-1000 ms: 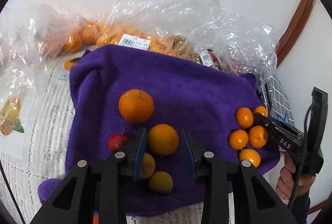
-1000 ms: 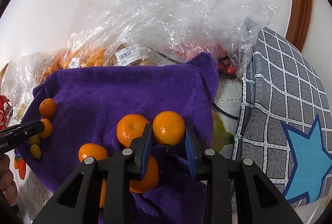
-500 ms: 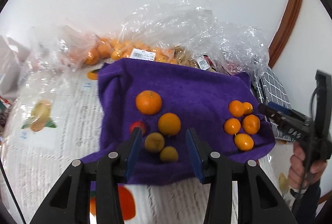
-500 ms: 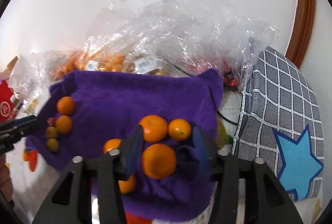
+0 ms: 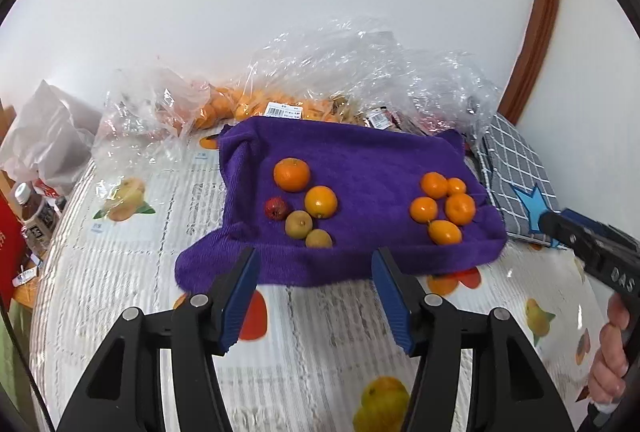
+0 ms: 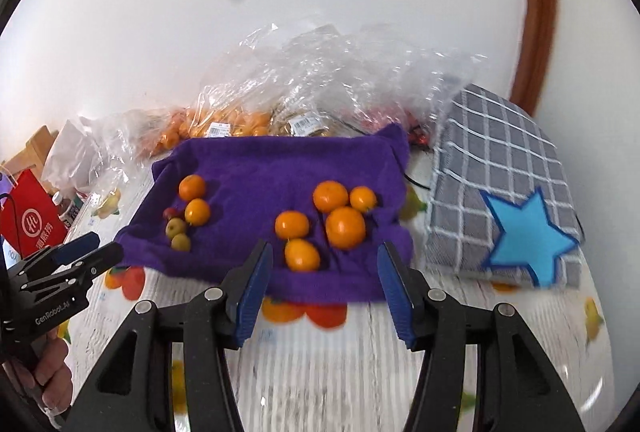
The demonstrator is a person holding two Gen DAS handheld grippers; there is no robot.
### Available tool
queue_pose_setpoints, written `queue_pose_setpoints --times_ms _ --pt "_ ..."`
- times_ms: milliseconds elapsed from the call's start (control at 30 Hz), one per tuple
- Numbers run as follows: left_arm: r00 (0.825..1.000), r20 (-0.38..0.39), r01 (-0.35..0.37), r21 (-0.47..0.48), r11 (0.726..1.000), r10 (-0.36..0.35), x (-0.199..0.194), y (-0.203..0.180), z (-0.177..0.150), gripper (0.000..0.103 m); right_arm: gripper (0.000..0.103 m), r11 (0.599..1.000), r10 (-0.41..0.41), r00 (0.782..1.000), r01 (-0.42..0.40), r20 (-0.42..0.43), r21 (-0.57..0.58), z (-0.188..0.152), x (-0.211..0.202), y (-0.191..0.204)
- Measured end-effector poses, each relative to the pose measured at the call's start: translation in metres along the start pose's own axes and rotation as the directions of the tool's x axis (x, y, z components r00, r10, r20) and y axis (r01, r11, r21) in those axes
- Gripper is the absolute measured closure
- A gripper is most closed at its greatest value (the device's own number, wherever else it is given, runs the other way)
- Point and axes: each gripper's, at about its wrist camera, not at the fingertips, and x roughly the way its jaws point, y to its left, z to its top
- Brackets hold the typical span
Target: Organize fruits
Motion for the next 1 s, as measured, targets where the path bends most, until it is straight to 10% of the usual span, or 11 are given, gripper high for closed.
queue_pose_setpoints --times_ms 333,1000 --pt "0.998 0.068 -0.006 0.027 1.000 0.004 -0.056 -0.018 -0.016 0.024 0.007 1.000 -0.008 0.994 0.007 0.108 0.009 -0.038 -0.083 0.003" --pt "0.989 0.143 -0.036 0.021 0.999 0.033 -0.103 -0.024 -0.031 0.018 0.006 0.999 -0.025 0.989 0.018 0.148 0.044 -0.063 -0.132 0.007"
